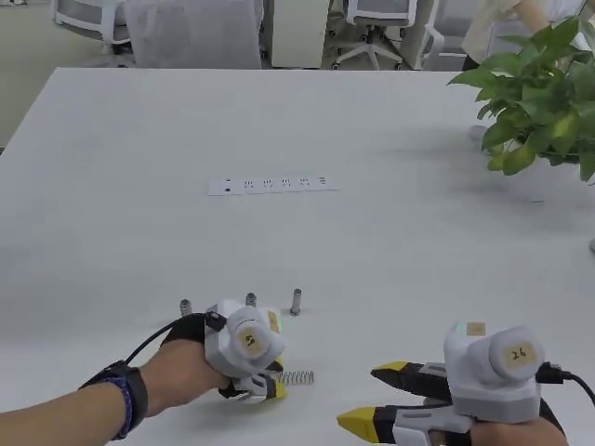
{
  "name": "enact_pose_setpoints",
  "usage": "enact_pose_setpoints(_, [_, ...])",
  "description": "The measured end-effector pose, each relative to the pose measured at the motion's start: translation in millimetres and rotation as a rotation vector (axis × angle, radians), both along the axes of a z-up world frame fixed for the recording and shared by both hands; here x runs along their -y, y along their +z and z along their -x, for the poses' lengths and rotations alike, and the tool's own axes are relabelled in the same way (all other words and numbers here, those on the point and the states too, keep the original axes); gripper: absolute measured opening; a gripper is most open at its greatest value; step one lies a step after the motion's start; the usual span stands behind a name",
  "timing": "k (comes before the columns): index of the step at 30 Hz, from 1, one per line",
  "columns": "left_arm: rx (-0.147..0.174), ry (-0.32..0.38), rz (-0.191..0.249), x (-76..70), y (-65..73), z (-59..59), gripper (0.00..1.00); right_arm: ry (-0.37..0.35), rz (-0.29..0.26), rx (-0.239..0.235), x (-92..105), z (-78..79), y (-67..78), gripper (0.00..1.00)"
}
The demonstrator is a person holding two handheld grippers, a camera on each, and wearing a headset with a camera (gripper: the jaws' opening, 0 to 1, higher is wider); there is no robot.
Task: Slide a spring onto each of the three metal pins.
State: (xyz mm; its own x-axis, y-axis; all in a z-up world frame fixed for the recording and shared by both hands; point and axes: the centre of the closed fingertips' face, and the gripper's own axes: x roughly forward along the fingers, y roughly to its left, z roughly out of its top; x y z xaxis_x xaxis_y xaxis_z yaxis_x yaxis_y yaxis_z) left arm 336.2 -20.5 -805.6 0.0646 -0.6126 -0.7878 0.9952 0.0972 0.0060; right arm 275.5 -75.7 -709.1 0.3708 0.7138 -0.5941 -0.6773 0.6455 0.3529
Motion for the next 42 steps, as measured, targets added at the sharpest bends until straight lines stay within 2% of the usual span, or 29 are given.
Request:
enact_pose_setpoints(3, [0.017,-0.003,-0.001,5.8,-0.9,-2.1,0.13,0.000,0.002,-0.002,0.0,0.7,-0.5,0.53])
enact_pose_setpoints(6, [0.017,-0.012,-0.005,8.6,-2.2,-2.8,0.12,0.001,0.003,-0.004,0.4,1.6,-0.9,0.53])
enact_pose_setpoints(7, [0.031,-0.002,0.005,10.5,-1.3,-5.8,0.11,0.001,0.004,-0.005,0.7,2.0,-1.1,0.53])
enact_pose_setpoints(11, [0.028,-0.015,-0.004,9.2,-2.1,-2.0,0.03,-0.003,0.004,-0.008,2.6,3.4,-1.3,0.52])
enact_pose_setpoints(16, [0.006,0.021,-0.005,5.4,-2.1,-1.3,0.02,0.002,0.004,-0.011,2.3,3.4,-2.2,0.52])
enact_pose_setpoints(21, [-0.008,0.050,-0.009,-6.1,-3.4,0.1,0.02,0.009,0.002,-0.012,-0.9,2.7,-3.1,0.52])
enact_pose_setpoints(24, [-0.023,0.078,0.005,-14.2,-0.7,1.9,0.02,0.019,0.003,-0.013,-3.9,2.7,-4.0,0.52])
enact_pose_setpoints(32, [-0.032,0.125,0.025,-33.1,4.4,6.0,0.02,0.047,-0.001,-0.014,-13.8,2.4,-3.8,0.51])
enact_pose_setpoints(42, [-0.013,0.171,0.026,-62.3,12.6,8.1,0.02,0.084,-0.005,-0.009,-25.7,0.6,-2.0,0.51])
